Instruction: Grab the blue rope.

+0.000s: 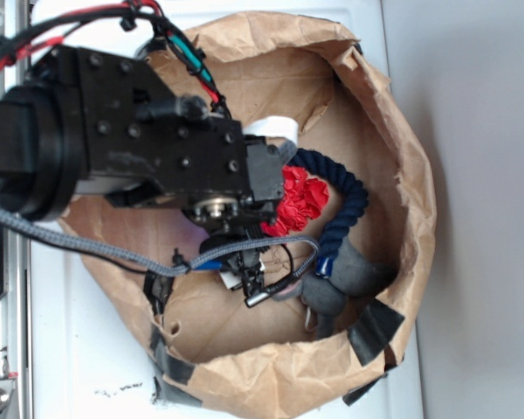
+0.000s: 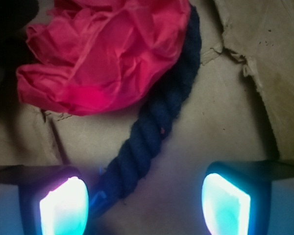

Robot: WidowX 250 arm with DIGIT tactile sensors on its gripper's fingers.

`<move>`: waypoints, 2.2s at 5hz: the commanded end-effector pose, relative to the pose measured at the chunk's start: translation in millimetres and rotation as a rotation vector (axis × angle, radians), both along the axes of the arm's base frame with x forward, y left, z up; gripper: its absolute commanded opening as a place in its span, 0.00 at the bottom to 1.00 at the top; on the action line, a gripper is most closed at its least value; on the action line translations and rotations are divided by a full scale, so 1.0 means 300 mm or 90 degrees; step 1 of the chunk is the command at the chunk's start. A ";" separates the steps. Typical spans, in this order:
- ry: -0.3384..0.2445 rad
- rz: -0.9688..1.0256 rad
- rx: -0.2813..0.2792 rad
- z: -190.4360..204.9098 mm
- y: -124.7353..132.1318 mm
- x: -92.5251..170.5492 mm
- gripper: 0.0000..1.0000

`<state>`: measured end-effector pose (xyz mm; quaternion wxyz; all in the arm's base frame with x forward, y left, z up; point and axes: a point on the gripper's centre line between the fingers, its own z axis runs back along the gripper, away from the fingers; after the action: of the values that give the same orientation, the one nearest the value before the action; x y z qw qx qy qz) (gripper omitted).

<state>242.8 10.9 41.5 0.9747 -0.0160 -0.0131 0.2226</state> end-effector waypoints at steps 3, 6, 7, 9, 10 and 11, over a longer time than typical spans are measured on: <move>-0.008 -0.041 0.007 0.050 -0.017 0.026 1.00; 0.000 -0.039 0.044 0.026 -0.049 0.034 0.00; -0.010 -0.066 0.043 0.032 -0.051 0.027 1.00; -0.010 -0.066 0.043 0.032 -0.051 0.027 1.00; -0.010 -0.066 0.043 0.032 -0.051 0.027 1.00; -0.107 0.000 -0.005 0.041 0.020 0.046 1.00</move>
<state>250.9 14.8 42.0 0.9737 -0.0363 -0.0689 0.2140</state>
